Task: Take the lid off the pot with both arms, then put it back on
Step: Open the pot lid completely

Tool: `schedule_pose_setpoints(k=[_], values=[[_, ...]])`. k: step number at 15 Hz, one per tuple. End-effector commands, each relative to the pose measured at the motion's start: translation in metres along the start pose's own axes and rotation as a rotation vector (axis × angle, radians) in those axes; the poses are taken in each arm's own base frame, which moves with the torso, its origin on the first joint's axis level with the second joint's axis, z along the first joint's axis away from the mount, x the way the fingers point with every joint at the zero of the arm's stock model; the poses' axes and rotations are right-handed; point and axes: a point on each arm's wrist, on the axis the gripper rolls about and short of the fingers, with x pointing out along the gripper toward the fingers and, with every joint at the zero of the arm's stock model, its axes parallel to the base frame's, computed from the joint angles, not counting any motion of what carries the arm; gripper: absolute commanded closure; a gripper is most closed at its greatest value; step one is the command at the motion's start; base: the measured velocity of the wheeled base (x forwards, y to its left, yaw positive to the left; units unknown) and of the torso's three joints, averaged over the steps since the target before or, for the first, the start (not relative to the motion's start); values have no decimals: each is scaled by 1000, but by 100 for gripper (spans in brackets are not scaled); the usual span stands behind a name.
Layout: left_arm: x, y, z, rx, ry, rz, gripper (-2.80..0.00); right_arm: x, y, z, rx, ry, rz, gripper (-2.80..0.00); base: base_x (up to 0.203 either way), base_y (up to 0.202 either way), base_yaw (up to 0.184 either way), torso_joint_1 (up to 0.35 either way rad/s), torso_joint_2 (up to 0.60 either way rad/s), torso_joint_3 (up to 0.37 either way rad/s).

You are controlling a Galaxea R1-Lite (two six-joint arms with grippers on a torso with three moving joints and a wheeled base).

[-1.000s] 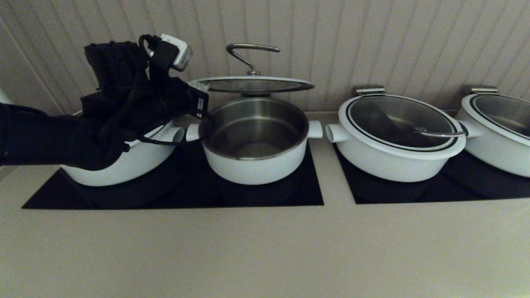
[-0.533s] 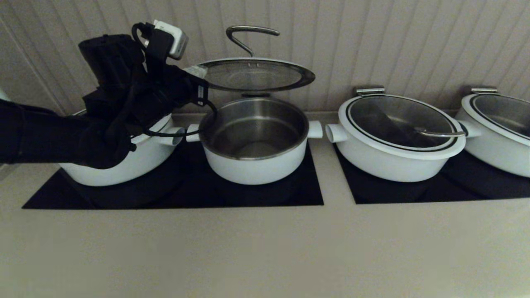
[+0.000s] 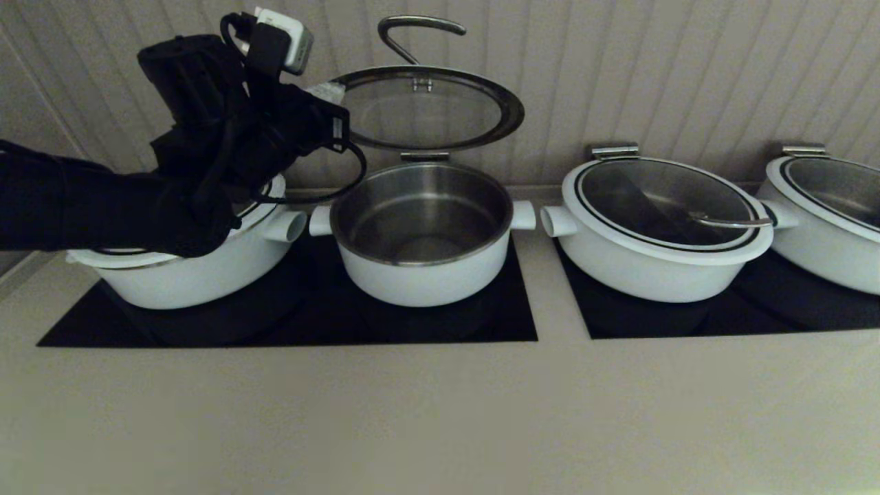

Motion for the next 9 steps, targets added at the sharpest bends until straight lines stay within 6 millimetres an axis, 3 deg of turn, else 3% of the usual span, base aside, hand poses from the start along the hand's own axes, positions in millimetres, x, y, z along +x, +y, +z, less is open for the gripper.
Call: schedule_pose_setpoints(k=[1, 9], values=[[4, -5, -3, 0, 0, -8, 0, 0, 0, 0, -1, 1, 1, 0, 0, 0, 0, 0, 0, 0], [17, -16, -9, -10, -9, -21, 0, 0, 0, 0, -1, 1, 1, 0, 0, 0, 0, 0, 0, 0]])
